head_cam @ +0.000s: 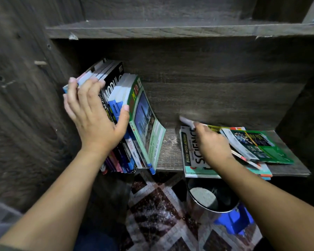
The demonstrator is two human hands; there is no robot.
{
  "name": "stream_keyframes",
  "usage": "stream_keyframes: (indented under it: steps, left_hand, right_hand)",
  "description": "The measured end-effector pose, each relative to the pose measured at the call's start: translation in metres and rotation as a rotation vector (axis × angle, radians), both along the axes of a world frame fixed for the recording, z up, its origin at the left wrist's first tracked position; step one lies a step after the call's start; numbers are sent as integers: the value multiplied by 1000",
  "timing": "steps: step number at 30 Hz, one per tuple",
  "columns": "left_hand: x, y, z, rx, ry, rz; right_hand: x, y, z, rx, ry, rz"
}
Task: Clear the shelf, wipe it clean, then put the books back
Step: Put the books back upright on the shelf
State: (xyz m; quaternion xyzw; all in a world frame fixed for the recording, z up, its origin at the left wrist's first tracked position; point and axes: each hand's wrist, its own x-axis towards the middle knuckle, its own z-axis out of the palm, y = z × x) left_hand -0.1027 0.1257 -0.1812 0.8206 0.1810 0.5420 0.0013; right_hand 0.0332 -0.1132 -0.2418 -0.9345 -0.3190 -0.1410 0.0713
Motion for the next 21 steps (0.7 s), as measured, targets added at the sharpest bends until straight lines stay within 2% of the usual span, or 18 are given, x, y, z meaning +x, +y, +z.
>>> stream_keyframes:
  steps: [3,5,8,10,13,18,19,21]
  left_hand:
    - [2,-2,0,-12,-18,-10]
    - [3,-3,0,-25,-29,-15]
    - [4,-3,0,-27,-51,-25]
    - [3,-1,0,-13,-68,-46]
    - [-1,3,-1,13,-76,-84]
    - [-4,7,-1,17,-55,-98]
    - [-4,8,-1,23,-48,-95]
    - [-4,8,-2,31,-36,-87]
  right_hand:
    - [-6,20,21,538,-76,70]
    - [-15,39,35,777,-84,91]
    - [-32,67,59,1148,28,110]
    - [-43,83,67,1301,60,99]
    - [-57,106,55,1313,201,147]
    - [-58,116,23,961,758,455]
    - [-52,111,19,898,801,469]
    - [-35,93,11,691,753,454]
